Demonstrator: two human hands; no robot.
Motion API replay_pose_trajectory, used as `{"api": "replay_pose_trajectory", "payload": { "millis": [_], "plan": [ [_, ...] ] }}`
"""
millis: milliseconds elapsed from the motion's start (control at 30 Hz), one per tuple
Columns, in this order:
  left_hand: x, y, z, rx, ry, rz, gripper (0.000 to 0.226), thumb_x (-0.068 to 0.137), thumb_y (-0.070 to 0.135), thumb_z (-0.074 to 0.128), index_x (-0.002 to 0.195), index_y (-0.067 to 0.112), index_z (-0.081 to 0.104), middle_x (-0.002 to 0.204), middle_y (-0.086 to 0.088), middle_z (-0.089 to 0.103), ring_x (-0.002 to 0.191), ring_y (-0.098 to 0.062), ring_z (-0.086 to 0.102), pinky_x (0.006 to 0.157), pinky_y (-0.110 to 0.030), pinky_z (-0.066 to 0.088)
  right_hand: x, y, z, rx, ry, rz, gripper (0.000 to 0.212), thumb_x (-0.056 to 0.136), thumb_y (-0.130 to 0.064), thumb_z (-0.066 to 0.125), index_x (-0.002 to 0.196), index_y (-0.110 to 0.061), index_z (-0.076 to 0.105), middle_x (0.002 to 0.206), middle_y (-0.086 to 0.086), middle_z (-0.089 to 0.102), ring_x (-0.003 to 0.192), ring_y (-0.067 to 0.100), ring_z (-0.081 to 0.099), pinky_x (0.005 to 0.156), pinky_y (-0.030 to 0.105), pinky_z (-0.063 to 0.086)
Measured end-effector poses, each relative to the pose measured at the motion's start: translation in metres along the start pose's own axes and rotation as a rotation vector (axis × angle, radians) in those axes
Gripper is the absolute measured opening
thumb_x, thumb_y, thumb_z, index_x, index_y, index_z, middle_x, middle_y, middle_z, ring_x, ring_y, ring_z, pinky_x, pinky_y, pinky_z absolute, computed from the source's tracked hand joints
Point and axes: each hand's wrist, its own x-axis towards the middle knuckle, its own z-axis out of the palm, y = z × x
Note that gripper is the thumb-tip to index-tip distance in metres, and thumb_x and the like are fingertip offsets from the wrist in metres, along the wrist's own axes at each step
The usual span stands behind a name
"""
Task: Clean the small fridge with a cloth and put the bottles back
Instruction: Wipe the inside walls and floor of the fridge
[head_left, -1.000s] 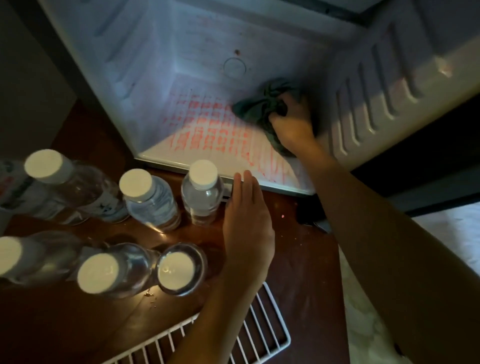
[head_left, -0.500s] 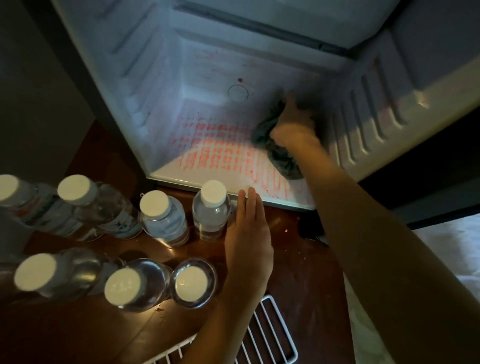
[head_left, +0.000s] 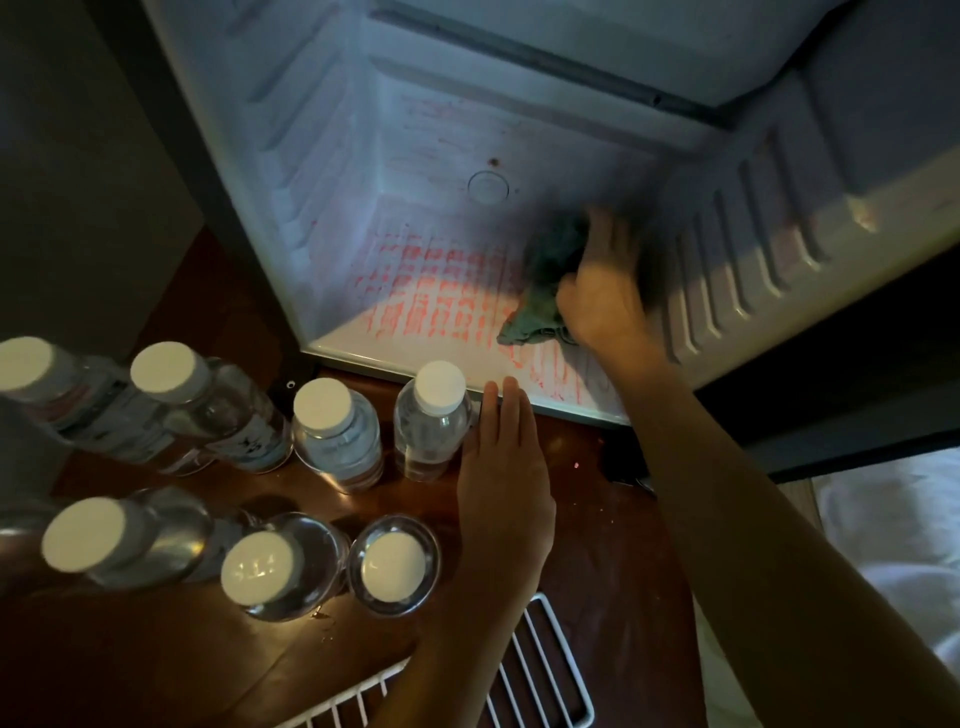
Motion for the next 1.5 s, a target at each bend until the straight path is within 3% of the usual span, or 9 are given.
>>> {"api": "replay_pose_trajectory", "payload": {
  "millis": [133,233,333,500,700,800,1100,1300,1500],
  "plan": [
    [0.0,0.0,0.001,-0.031,-0.014,-0.019,0.085,0.086,0.004,0.05,0.156,0.004,0.003,0.165,-0.01,0.0,0.152,-0.025,-0.006,0.121,-0.04,0.022,0.007,-0.002,-0.001,0.102,-0.159,0.109,0.049,0.093,-0.037,0.054,0.139,-0.023,0.044,0.15,0.009,0.032,0.136,0.04,0.031,0.11,0.054,0.036],
    [0.0,0.002,-0.003,-0.038,-0.028,-0.023,0.086,0.088,0.005,0.048,0.156,0.005,-0.005,0.165,-0.009,-0.008,0.151,-0.023,-0.013,0.122,-0.039,0.018,-0.006,-0.001,0.001,0.055,-0.264,0.16,0.094,0.071,-0.069,0.069,0.143,-0.026,0.027,0.15,0.011,0.026,0.137,0.041,0.026,0.11,0.053,0.035],
    [-0.001,0.003,-0.001,-0.047,-0.018,-0.035,0.087,0.086,0.005,0.054,0.156,0.003,0.003,0.165,-0.01,0.001,0.152,-0.025,-0.005,0.121,-0.04,0.023,-0.021,0.016,0.005,0.211,-0.125,0.134,0.09,0.075,-0.036,0.082,0.146,-0.02,0.028,0.147,0.012,0.036,0.135,0.034,0.038,0.109,0.047,0.041],
    [-0.001,0.002,0.006,-0.012,0.011,-0.028,0.089,0.08,0.008,0.063,0.155,0.001,0.014,0.164,-0.012,0.012,0.152,-0.028,0.005,0.118,-0.042,0.029,-0.034,0.025,0.001,0.548,0.003,0.226,0.071,0.087,-0.007,0.072,0.147,-0.013,0.035,0.137,0.007,0.054,0.121,0.014,0.051,0.086,0.01,0.038],
    [0.001,0.002,0.008,0.008,0.029,-0.034,0.083,0.08,0.007,0.057,0.154,0.0,0.02,0.163,-0.013,0.016,0.152,-0.029,0.01,0.116,-0.042,0.033,-0.052,0.032,0.005,0.547,-0.094,0.273,0.057,0.088,-0.007,0.07,0.14,-0.008,0.046,0.135,0.011,0.056,0.123,0.023,0.055,0.103,0.039,0.049],
    [0.002,0.003,0.007,0.014,0.057,-0.035,0.076,0.076,0.006,0.056,0.149,0.001,0.036,0.16,-0.014,0.027,0.15,-0.031,0.02,0.112,-0.044,0.038,-0.086,0.033,-0.002,0.438,-0.156,0.18,0.046,0.087,-0.001,0.069,0.128,-0.007,0.05,0.127,0.009,0.056,0.117,0.021,0.056,0.091,0.02,0.05],
    [0.009,-0.001,0.002,0.04,-0.018,-0.018,0.076,0.084,0.006,0.05,0.154,0.002,0.02,0.163,-0.011,0.016,0.153,-0.025,0.005,0.113,-0.035,0.034,-0.042,0.025,0.01,0.068,-0.137,0.063,0.063,0.092,-0.013,0.065,0.147,-0.004,0.037,0.146,0.021,0.039,0.133,0.038,0.036,0.112,0.038,0.027],
    [0.005,0.001,0.0,-0.033,0.04,-0.056,0.075,0.079,0.001,0.059,0.149,0.004,0.035,0.158,-0.013,0.029,0.151,-0.026,0.017,0.104,-0.033,0.044,-0.105,0.033,0.005,0.127,-0.115,-0.054,0.067,0.082,-0.005,0.074,0.142,-0.01,0.045,0.135,0.011,0.049,0.125,0.028,0.044,0.107,0.043,0.042],
    [0.005,-0.001,0.009,-0.006,0.055,-0.042,0.082,0.083,0.006,0.06,0.155,0.004,0.02,0.163,-0.013,0.013,0.153,-0.025,0.006,0.116,-0.027,0.01,-0.049,0.027,0.016,-0.018,-0.162,-0.151,0.072,0.081,-0.01,0.076,0.145,-0.015,0.044,0.143,0.012,0.044,0.128,0.032,0.039,0.109,0.039,0.037]
  ]
}}
